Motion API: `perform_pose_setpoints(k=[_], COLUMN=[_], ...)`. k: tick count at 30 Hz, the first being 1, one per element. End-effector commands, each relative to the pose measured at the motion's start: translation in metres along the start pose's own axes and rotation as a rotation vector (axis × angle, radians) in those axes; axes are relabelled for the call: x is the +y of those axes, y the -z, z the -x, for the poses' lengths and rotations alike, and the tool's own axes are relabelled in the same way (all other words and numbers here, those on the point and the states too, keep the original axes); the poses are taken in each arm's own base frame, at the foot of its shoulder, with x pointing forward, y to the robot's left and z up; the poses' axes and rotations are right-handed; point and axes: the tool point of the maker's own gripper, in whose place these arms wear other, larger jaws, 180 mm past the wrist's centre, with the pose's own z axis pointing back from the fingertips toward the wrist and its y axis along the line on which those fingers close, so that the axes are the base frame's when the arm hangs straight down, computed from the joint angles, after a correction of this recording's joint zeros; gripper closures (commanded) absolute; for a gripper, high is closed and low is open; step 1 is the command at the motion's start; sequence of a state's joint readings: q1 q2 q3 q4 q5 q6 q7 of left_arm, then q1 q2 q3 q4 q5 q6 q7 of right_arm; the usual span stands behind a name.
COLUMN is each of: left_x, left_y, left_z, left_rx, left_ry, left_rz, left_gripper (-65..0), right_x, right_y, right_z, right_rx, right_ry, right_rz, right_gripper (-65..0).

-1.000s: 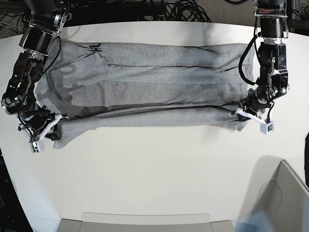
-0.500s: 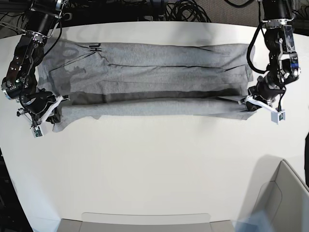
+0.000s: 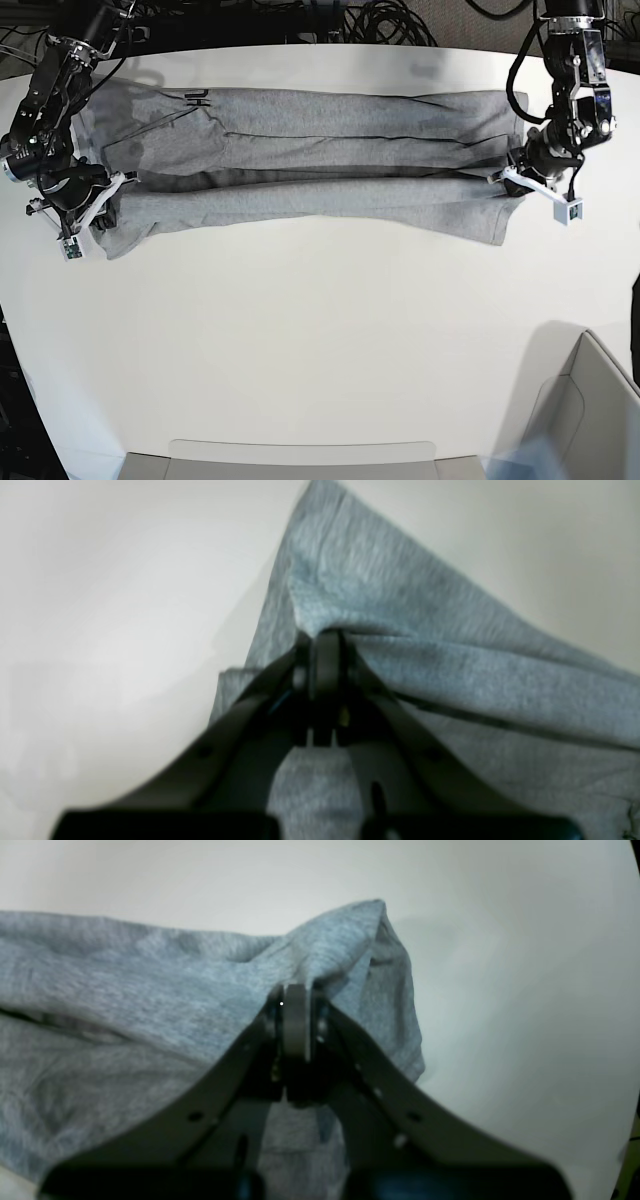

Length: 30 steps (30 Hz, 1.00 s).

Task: Fold the T-shirt properly
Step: 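Fold the held hem across the shirt toward the collar with both grippers, then lower the folded edge onto the shirt and open both grippers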

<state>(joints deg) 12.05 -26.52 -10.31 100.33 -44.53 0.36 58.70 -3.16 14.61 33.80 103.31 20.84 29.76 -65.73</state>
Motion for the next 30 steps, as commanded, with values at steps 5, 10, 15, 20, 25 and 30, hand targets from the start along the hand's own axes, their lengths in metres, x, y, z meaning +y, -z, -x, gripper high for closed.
perform_pose_setpoints(k=[5, 10, 15, 20, 25, 30], left_x=[-0.012, -0.009, 0.006, 0.018, 0.012, 0.009], left_y=[-0.020, -0.022, -0.035, -0.041, -0.042, -0.054], left_z=[-0.008, -0.001, -0.017, -0.015, -0.005, 0.015], left_rx=[-0.055, -0.043, -0.104, -0.057, -0.019, 0.011], left_ry=[0.063, 0.061, 0.033, 0.017, 0.022, 0.058], left_rz=[0.019, 0.012, -0.022, -0.047, -0.036, -0.037], left_gripper=[0.0, 0.0, 0.0, 0.0, 0.0, 0.0], right_x=[-0.003, 0.000, -0.016, -0.021, -0.018, -0.017], right_y=[-0.005, -0.014, -0.025, -0.026, -0.025, -0.025], right_z=[0.000, -0.005, -0.011, -0.014, -0.012, -0.007], right_rx=[-0.011, -0.032, -0.025, -0.014, -0.007, 0.003], right_ry=[-0.019, -0.046, -0.030, -0.028, -0.029, -0.026], right_rz=[0.011, 0.023, 0.078, 0.089, 0.083, 0.080], right_gripper=[0.0, 0.0, 0.0, 0.0, 0.0, 0.0])
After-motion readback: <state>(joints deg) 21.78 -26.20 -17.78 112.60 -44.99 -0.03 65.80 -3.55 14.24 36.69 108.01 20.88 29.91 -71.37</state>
